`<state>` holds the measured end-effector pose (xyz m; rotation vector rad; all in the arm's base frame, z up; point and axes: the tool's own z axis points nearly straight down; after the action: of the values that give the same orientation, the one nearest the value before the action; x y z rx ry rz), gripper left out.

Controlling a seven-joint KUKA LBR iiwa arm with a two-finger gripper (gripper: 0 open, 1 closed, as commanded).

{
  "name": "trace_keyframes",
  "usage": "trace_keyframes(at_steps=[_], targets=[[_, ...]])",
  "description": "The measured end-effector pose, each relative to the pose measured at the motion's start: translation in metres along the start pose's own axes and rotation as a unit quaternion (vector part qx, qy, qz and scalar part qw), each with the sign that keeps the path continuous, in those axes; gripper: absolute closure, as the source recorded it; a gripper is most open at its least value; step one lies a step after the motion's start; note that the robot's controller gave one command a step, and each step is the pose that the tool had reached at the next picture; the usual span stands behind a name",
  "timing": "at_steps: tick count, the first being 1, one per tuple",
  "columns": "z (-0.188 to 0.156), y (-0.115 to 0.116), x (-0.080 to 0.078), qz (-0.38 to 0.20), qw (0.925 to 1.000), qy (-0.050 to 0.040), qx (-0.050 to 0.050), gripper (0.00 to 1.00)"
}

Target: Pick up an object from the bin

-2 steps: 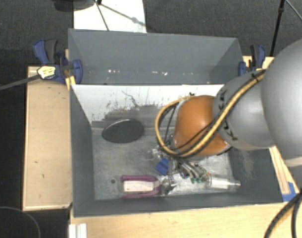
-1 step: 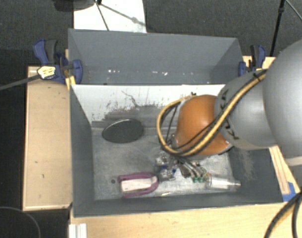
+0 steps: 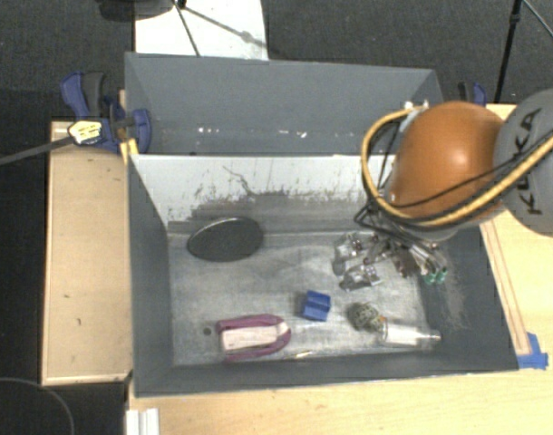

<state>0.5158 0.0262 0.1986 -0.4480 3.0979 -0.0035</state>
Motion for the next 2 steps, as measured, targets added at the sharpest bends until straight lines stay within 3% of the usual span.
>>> trace_keyframes(at_steps=[1,2], targets=[[0.005,0.003,0.001,-0.002,1.0000,0.0042,-0.002,0.00],[0.125,-0.018,0.017,0.019,0.9998,0.0082,-0.003,0.00]])
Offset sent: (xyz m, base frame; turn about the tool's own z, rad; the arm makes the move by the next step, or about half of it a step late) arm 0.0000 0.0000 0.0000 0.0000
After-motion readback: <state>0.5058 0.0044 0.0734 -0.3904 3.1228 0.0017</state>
